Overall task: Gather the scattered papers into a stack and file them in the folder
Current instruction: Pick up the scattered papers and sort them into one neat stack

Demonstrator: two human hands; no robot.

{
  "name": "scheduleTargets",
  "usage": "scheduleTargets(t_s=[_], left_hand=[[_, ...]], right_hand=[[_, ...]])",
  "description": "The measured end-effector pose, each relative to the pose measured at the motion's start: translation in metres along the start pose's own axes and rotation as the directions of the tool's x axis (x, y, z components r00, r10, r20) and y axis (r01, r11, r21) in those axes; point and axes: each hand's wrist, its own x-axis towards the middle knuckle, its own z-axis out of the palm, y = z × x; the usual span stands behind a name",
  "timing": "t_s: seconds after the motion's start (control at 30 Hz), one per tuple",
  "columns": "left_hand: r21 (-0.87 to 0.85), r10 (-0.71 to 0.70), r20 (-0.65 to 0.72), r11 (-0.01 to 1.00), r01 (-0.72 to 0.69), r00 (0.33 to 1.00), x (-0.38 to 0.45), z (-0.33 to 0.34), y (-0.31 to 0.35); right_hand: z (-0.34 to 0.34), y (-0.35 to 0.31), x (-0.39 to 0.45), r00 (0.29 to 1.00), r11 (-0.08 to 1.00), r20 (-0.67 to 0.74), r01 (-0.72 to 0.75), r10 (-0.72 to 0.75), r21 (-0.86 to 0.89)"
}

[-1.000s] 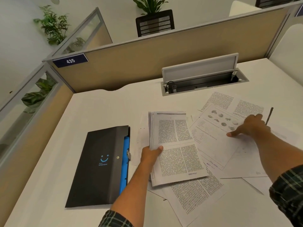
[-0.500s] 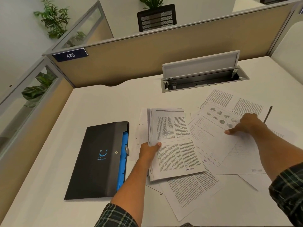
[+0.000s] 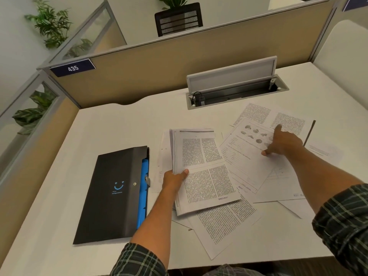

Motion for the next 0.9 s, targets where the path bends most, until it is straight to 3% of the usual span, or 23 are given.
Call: scheduleTargets(t_s=[0.4,0.9], left_hand=[[0.008,0.004,-0.004,1.000,-0.004,1.000,-0.001,0.000,-0.001],[0.002,-0.001,0.007,1.000,0.001,1.000,0.001,0.000,-0.003]], right_hand=[[0.012,0.032,0.005,0.993,0.999,-0.115,-0.037,0.040,0.029],[0.011,0.027,0.008,0.990,0.989,-0.091,-0.094,0.104,0.114]])
